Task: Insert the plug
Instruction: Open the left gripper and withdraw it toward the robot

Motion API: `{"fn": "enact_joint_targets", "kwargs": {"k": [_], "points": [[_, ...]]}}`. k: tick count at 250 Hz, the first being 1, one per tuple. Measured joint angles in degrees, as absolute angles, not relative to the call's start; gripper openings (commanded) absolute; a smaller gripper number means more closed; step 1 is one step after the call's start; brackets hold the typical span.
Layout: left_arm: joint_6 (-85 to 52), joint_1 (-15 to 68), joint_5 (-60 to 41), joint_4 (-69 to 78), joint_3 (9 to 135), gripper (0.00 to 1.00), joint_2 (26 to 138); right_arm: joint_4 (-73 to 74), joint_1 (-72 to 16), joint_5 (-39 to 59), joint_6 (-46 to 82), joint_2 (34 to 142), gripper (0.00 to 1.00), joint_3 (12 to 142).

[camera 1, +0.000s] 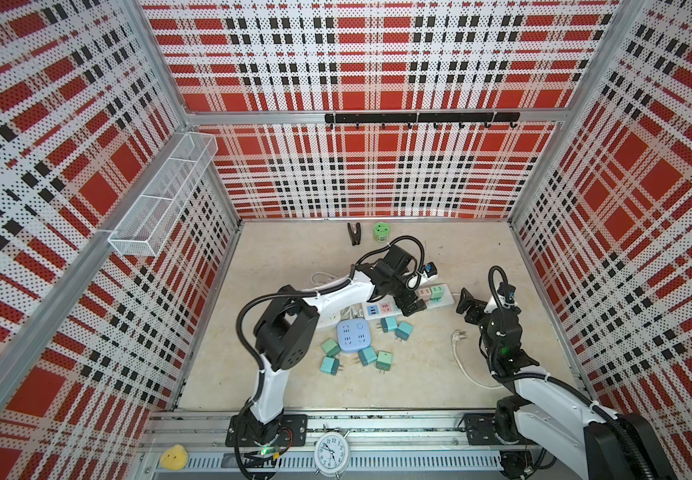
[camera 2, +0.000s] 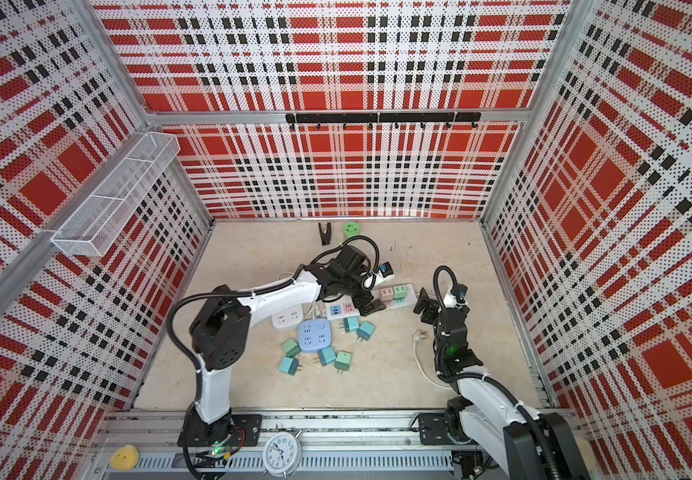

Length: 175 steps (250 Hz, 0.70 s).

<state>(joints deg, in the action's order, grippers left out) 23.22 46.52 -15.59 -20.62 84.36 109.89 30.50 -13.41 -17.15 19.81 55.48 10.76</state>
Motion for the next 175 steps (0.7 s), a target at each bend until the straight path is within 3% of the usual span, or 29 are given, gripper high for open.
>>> {"fn": "enact_joint_targets", "kwargs": {"k": [43, 76, 107, 175], "points": [[17.74, 50.17, -6.50, -13.65, 67.90, 0.99, 90.13, 32.95, -13.41, -12.43, 18.59, 55.22, 1.00, 10.41], [12.19, 51.37, 0.27, -8.64, 54.54, 0.99, 74.50, 34.74, -13.43, -8.93, 17.56, 55.55, 0.94, 10.11], [5.30, 49.32, 7.27, -6.63, 43.75, 0.99, 61.82, 34.87, -13.45, -6.39, 16.84, 57.25, 0.86, 10.55], [-1.50, 44.56, 20.27, -1.04, 20.67, 0.99, 39.51, 26.26, -16.27, -1.23, 21.15, 57.41, 0.80, 15.27]]}}
